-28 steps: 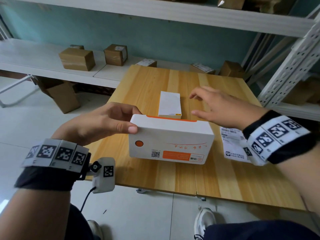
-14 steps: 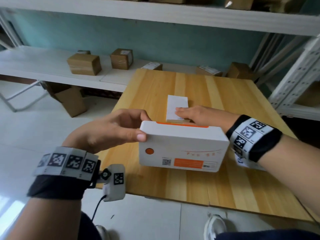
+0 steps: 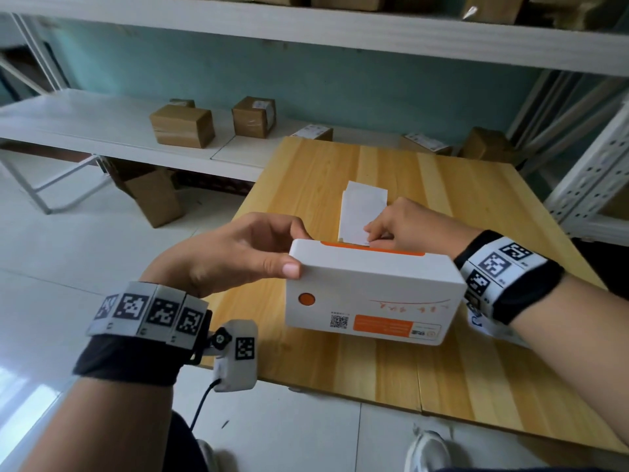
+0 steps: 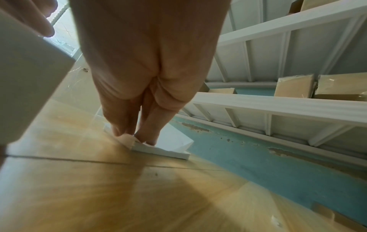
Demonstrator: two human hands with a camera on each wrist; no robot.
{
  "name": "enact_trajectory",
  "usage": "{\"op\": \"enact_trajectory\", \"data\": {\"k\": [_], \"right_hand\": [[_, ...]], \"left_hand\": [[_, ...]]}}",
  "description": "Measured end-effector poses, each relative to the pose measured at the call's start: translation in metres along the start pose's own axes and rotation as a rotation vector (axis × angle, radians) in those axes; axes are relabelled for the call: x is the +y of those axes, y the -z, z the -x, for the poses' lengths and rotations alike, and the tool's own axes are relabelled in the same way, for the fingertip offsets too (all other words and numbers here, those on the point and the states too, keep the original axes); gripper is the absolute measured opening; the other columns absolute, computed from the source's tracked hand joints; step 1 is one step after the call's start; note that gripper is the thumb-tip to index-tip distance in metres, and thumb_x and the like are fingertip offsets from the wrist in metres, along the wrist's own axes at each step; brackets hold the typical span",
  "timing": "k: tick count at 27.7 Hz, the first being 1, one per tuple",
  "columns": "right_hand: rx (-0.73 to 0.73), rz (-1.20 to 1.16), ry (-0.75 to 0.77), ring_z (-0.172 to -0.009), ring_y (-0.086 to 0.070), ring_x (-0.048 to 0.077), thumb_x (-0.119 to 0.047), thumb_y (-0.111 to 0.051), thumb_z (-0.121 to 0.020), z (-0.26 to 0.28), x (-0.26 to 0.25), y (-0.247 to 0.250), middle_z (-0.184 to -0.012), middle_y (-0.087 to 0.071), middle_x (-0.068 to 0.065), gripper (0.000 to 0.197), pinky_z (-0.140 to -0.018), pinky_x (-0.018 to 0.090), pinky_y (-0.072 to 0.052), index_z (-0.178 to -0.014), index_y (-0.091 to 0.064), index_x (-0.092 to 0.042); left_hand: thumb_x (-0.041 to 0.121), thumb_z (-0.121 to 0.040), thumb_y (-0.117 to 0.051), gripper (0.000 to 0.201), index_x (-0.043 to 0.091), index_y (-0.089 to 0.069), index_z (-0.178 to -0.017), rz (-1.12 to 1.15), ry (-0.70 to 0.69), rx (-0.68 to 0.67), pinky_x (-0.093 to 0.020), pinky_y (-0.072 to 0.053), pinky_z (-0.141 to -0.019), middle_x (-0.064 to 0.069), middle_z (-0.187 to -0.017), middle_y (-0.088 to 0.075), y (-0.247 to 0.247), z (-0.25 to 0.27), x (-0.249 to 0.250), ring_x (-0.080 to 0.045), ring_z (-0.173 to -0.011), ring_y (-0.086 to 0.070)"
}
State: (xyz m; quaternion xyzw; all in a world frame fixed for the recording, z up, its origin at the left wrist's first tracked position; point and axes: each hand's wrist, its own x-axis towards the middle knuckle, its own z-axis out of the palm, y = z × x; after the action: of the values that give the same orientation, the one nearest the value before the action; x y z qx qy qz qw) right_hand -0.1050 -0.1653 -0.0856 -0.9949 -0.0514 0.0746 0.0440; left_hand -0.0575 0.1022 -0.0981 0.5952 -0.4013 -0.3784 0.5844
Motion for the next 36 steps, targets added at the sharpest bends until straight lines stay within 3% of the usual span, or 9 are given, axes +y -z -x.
{"op": "enact_trajectory", "data": {"k": [4, 7, 11, 15, 18, 21, 26, 31, 36], "right_hand": [[0.039, 0.081, 0.015, -0.092, -0.065, 0.024, -0.012, -0.053, -0.095, -0.001, -0.004, 0.000, -0.097, -0.069, 0.006, 0.016, -0.083, 0.038, -0.053, -0.092, -0.067, -0.005], [0.023, 0.092, 0.026, -0.092, -0.057, 0.024, -0.013, -0.045, -0.099, 0.004, -0.013, 0.003, -0.097, -0.056, 0.005, 0.009, -0.081, 0.037, -0.049, -0.091, -0.047, -0.014], [0.087, -0.029, -0.019, -0.090, -0.055, 0.024, -0.019, -0.043, -0.101, 0.016, -0.012, 0.004, -0.096, -0.054, 0.002, 0.008, -0.079, 0.043, -0.051, -0.093, -0.042, -0.019], [0.203, -0.201, -0.156, -0.086, -0.060, 0.020, -0.028, -0.043, -0.101, 0.038, 0.000, 0.000, -0.097, -0.061, -0.002, 0.010, -0.074, 0.039, -0.053, -0.095, -0.049, -0.022], [0.313, -0.314, -0.226, -0.077, -0.064, 0.018, -0.029, -0.049, -0.100, 0.053, 0.003, -0.003, -0.090, -0.066, -0.003, 0.011, -0.067, 0.036, -0.054, -0.095, -0.056, -0.022], [0.394, -0.570, -0.204, -0.079, -0.071, 0.012, -0.024, -0.066, -0.091, 0.061, 0.002, -0.001, -0.083, -0.073, -0.004, 0.007, -0.075, 0.034, -0.058, -0.087, -0.069, -0.021], [0.359, -0.939, -0.201, -0.076, -0.071, 0.009, -0.025, -0.067, -0.091, 0.078, -0.006, -0.005, -0.084, -0.078, -0.002, 0.017, -0.066, 0.016, -0.051, -0.092, -0.079, -0.014], [0.401, -1.191, -0.288, -0.092, -0.070, 0.027, -0.022, -0.059, -0.094, 0.089, -0.012, -0.015, -0.092, -0.078, 0.009, 0.025, -0.085, 0.034, -0.049, -0.092, -0.079, -0.007], [0.478, -1.298, -0.296, -0.082, -0.069, 0.030, -0.026, -0.054, -0.097, 0.098, -0.024, -0.019, -0.088, -0.077, 0.017, 0.033, -0.075, 0.037, -0.045, -0.089, -0.077, -0.004]], "left_hand": [[0.041, -0.065, -0.090, 0.055, 0.002, -0.063, -0.093, -0.012, 0.004, 0.004, -0.035, -0.055, -0.084, -0.027, -0.107, -0.066, 0.000, 0.000, 0.002, -0.032, -0.102, -0.067], [0.041, -0.063, -0.091, 0.057, 0.002, -0.065, -0.096, -0.068, 0.000, 0.030, -0.038, -0.057, -0.085, -0.037, -0.113, -0.064, -0.001, 0.002, 0.004, -0.033, -0.103, -0.068], [0.037, -0.063, -0.091, 0.055, 0.001, -0.070, -0.099, -0.058, -0.025, 0.027, -0.042, -0.058, -0.086, -0.039, -0.114, -0.063, 0.000, 0.002, 0.005, -0.038, -0.104, -0.068], [0.037, -0.067, -0.089, 0.062, -0.008, -0.066, -0.104, -0.050, -0.048, 0.034, -0.045, -0.058, -0.091, -0.038, -0.116, -0.064, 0.002, 0.001, 0.001, -0.044, -0.110, -0.065], [0.037, -0.066, -0.090, 0.060, -0.003, -0.066, -0.103, -0.037, -0.043, 0.026, -0.041, -0.058, -0.088, -0.029, -0.115, -0.067, 0.000, -0.001, 0.001, -0.039, -0.109, -0.065], [0.039, -0.064, -0.090, 0.063, -0.004, -0.064, -0.102, -0.016, -0.039, 0.054, -0.037, -0.059, -0.086, -0.021, -0.111, -0.070, -0.002, -0.002, 0.000, -0.034, -0.106, -0.067], [0.042, -0.062, -0.091, 0.063, -0.001, -0.064, -0.099, -0.006, -0.019, 0.085, -0.031, -0.060, -0.078, -0.017, -0.100, -0.073, -0.007, -0.001, 0.002, -0.029, -0.096, -0.071], [0.028, -0.053, -0.097, 0.066, -0.001, -0.060, -0.099, 0.011, -0.023, 0.073, -0.032, -0.062, -0.073, -0.026, -0.105, -0.064, -0.012, -0.003, 0.001, -0.032, -0.097, -0.067], [0.028, -0.053, -0.096, 0.064, -0.005, -0.066, -0.098, -0.030, -0.061, 0.137, -0.031, -0.061, -0.068, -0.026, -0.102, -0.069, -0.012, -0.003, 0.001, -0.043, -0.093, -0.067]]}}
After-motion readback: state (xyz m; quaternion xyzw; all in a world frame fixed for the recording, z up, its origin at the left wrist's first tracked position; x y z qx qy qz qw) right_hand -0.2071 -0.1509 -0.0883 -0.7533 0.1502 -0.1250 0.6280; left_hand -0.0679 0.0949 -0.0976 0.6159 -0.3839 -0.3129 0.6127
